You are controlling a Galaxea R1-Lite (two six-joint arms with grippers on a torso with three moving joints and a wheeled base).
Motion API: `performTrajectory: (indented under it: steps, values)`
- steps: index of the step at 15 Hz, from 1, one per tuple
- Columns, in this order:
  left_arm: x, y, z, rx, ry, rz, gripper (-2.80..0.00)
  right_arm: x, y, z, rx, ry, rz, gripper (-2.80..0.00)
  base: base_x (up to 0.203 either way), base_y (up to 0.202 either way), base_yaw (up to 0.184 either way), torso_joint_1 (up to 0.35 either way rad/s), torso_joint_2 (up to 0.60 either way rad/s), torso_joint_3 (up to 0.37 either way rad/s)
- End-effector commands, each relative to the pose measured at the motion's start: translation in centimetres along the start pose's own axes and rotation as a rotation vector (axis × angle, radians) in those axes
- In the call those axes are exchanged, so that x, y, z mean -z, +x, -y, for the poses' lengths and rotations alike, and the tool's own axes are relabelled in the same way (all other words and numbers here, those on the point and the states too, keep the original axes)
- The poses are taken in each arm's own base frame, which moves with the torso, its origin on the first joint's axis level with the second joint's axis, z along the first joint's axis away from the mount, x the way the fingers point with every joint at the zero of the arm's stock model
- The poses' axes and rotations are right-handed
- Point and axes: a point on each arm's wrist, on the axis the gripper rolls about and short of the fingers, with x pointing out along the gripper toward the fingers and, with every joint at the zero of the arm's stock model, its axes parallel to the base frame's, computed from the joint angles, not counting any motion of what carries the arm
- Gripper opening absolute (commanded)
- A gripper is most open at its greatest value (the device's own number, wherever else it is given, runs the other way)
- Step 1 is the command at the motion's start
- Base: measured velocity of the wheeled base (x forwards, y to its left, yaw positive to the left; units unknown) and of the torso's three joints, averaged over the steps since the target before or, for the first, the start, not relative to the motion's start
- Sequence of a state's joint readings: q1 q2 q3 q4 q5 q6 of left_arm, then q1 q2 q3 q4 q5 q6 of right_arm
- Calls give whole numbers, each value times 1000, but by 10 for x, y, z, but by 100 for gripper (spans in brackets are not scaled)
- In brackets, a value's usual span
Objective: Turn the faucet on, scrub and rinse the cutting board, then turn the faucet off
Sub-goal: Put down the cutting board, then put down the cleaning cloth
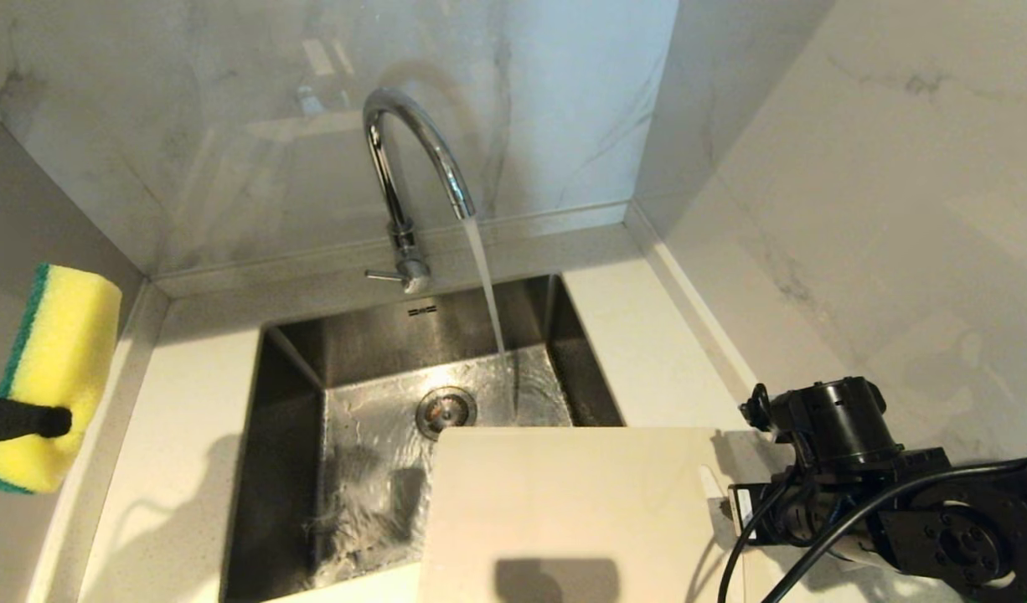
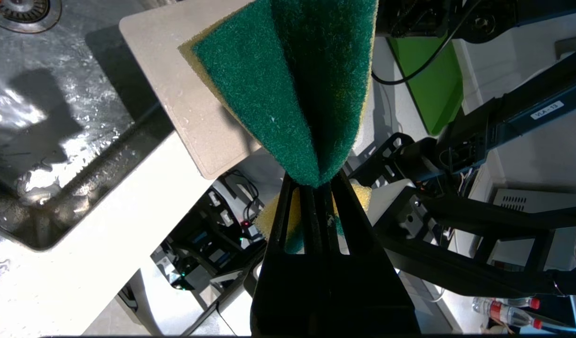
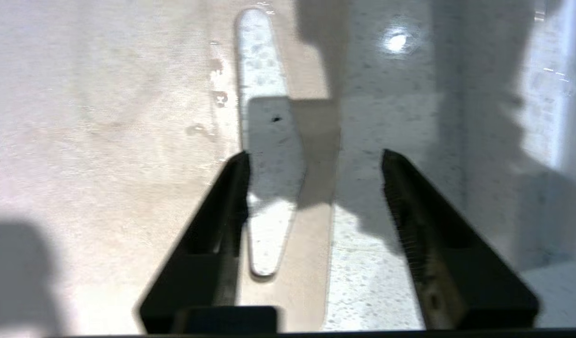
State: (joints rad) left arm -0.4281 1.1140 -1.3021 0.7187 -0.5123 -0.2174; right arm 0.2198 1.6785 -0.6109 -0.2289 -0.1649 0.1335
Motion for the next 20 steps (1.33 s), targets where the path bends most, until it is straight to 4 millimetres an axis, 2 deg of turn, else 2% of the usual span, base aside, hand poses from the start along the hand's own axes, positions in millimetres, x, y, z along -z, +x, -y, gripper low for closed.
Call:
performTrajectory:
  steps: [1, 4, 8, 9, 10, 12, 15, 18, 20]
  values:
    - [0, 0, 0, 4, -4, -5, -280, -1, -1, 0, 0, -1, 6, 0, 0, 0, 0, 0, 0, 0]
    - [0, 0, 0, 2, -4, -5, -280, -1, -3, 0, -5, -5, 13, 0, 0, 0, 0, 0, 0, 0]
    - [-1, 0, 1, 7, 1, 2, -280, -10, -28, -1, -92, 26, 95, 0, 0, 0, 0, 0, 0, 0]
    - [-1, -1, 2, 15, 7, 2, -280, -9, -38, -8, -132, 56, 111, 0, 0, 0, 0, 0, 0, 0]
    - [-2, -1, 3, 21, 15, 5, -280, -8, -51, -14, -173, 93, 120, -280, 0, 0, 0, 0, 0, 0]
    - [-2, -1, 3, 16, 16, 7, -280, -2, -79, -14, -195, 102, 88, -280, 0, 0, 0, 0, 0, 0]
    - [1, -4, 4, 12, 19, 14, -280, -9, -142, -2, -214, 98, 47, -280, 0, 0, 0, 0, 0, 0]
    - [4, -10, 7, 15, 27, 28, -280, -18, -206, 13, -239, 112, 125, -280, 0, 0, 0, 0, 0, 0]
    - [5, -13, 8, 16, 31, 36, -280, -22, -240, 22, -215, 122, 173, -280, 0, 0, 0, 0, 0, 0]
